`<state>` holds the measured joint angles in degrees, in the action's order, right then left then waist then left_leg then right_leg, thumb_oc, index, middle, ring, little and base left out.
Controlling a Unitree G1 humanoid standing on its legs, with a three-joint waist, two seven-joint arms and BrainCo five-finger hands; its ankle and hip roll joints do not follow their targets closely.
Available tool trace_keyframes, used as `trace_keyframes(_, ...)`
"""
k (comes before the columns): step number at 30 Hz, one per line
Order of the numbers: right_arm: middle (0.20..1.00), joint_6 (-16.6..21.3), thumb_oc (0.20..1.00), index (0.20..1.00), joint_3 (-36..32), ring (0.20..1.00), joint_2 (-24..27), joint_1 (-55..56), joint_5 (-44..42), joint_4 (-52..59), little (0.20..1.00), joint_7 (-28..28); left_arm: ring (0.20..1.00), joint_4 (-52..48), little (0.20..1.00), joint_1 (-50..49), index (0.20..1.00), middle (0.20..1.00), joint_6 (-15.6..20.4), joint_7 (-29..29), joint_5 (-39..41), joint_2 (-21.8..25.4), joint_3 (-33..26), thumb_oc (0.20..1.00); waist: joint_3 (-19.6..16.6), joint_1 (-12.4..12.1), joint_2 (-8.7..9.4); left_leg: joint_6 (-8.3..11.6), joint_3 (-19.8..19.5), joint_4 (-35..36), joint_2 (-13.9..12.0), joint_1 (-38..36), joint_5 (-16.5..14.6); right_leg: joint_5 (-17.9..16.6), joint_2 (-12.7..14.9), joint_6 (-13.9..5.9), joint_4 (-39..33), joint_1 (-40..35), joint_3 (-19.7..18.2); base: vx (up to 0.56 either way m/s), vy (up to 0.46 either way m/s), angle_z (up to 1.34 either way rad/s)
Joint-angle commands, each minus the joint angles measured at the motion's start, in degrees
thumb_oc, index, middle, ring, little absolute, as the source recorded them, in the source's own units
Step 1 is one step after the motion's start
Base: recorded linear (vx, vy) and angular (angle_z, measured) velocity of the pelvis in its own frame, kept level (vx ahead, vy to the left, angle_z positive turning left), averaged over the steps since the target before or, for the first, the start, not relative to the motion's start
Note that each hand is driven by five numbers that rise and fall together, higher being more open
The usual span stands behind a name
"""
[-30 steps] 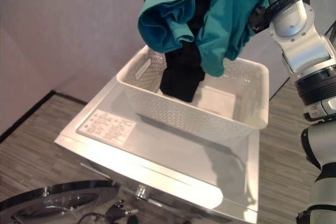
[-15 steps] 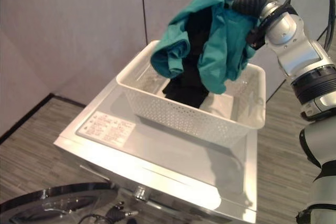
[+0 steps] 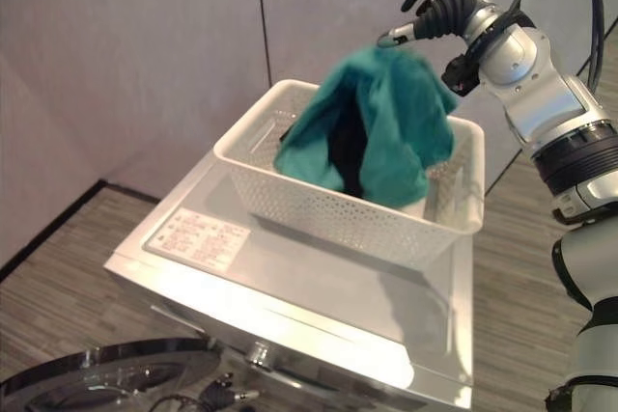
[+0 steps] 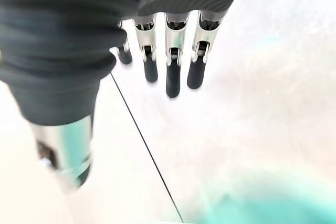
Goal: Grab the laundry basket,head to the washer,open it,put in the laundry and shut it.
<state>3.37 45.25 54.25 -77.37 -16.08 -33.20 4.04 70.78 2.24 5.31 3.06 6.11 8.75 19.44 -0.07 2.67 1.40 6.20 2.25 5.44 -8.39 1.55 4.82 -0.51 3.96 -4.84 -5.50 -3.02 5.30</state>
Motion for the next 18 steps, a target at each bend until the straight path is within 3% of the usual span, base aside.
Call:
trace_keyframes(1, 0.438, -0.05, 0.438, 0.438, 0.35, 0.438, 2.17, -7.93, -0.47, -4.04, 0.438, 0.06, 1.000, 6.31, 1.000, 2.18, 1.000, 1.000, 0.23, -1.51, -2.39, 0.94, 4.90, 1.000, 1.11, -2.12, 3.90, 1.57, 1.19, -0.44, -3.11, -9.69, -8.30, 0.96, 5.64, -3.61, 4.04, 1.82, 2.45, 0.00, 0.000, 0.00)
trace_keyframes(2, 0.200, -0.08, 0.200, 0.200, 0.41, 0.200, 2.05, -7.95, -0.30, -4.19, 0.200, 0.11, 1.000, 6.24, 1.000, 2.20, 1.000, 1.000, 0.28, -1.51, -2.34, 0.93, 4.97, 1.000, 1.18, -2.12, 3.88, 1.56, 1.21, -0.44, -3.12, -9.66, -8.30, 0.95, 5.66, -3.61, 4.03, 1.87, 2.45, 0.00, 0.000, 0.00)
trace_keyframes(9, 0.200, 0.11, 0.200, 0.200, 1.49, 0.200, 3.09, -8.04, 0.09, -3.74, 0.200, 1.02, 1.000, 6.04, 1.000, 1.68, 1.000, 1.000, 0.37, -2.09, -2.13, 0.77, 5.04, 1.000, 1.21, -2.10, 3.82, 1.60, 1.15, -0.44, -3.13, -9.41, -8.32, 1.00, 5.58, -3.61, 3.99, 1.97, 2.55, 0.00, 0.000, 0.00)
trace_keyframes(10, 0.307, 0.22, 0.307, 0.307, 0.94, 0.307, 2.84, -7.69, -0.70, -4.11, 0.307, 1.06, 1.000, 6.11, 1.000, 1.54, 1.000, 1.000, 0.45, -2.21, -2.18, 0.78, 5.09, 1.000, 1.29, -2.14, 3.81, 1.63, 1.11, -0.44, -3.12, -9.38, -8.17, 0.96, 5.54, -3.60, 4.05, 2.05, 2.47, 0.00, 0.000, 0.00)
trace_keyframes(11, 0.498, -0.01, 0.498, 0.498, 1.17, 0.498, 2.78, -7.52, -0.41, -4.29, 0.498, 1.63, 1.000, 6.11, 1.000, 1.53, 1.000, 1.000, 0.40, -2.25, -2.29, 0.87, 5.05, 1.000, 1.29, -2.18, 3.84, 1.64, 1.11, -0.44, -3.16, -9.36, -8.15, 0.99, 5.52, -3.58, 4.06, 2.06, 2.45, 0.00, 0.000, 0.00)
trace_keyframes(12, 0.570, -0.01, 0.570, 0.570, 1.17, 0.570, 2.77, -7.53, -0.41, -4.30, 0.570, 1.64, 1.000, 6.11, 1.000, 1.52, 1.000, 1.000, 0.40, -2.25, -2.29, 0.87, 5.05, 1.000, 1.29, -2.18, 3.84, 1.64, 1.11, -0.44, -3.16, -9.36, -8.15, 0.99, 5.52, -3.58, 4.06, 2.07, 2.45, 0.00, 0.000, 0.00)
trace_keyframes(13, 1.000, -0.98, 1.000, 1.000, 3.18, 1.000, 3.28, -7.64, 1.42, -4.05, 1.000, 3.72, 1.000, 5.99, 1.000, 1.40, 1.000, 1.000, 0.24, -2.40, -2.44, 1.02, 4.82, 1.000, 1.31, -2.19, 3.88, 1.66, 1.09, -0.44, -3.25, -9.31, -8.10, 1.08, 5.51, -3.57, 4.13, 2.13, 2.47, 0.00, 0.000, 0.00)
trace_keyframes(18, 1.000, -2.05, 1.000, 1.000, 9.48, 1.000, 4.83, -7.22, 7.24, -3.97, 1.000, 7.82, 1.000, 5.87, 1.000, 1.10, 1.000, 1.000, -0.08, -3.20, -2.41, 0.65, 4.70, 1.000, 1.71, -1.99, 4.02, 1.75, 1.10, -0.44, -3.39, -9.30, -7.97, 1.13, 5.44, -3.51, 4.36, 2.22, 2.64, 0.00, 0.000, 0.00)
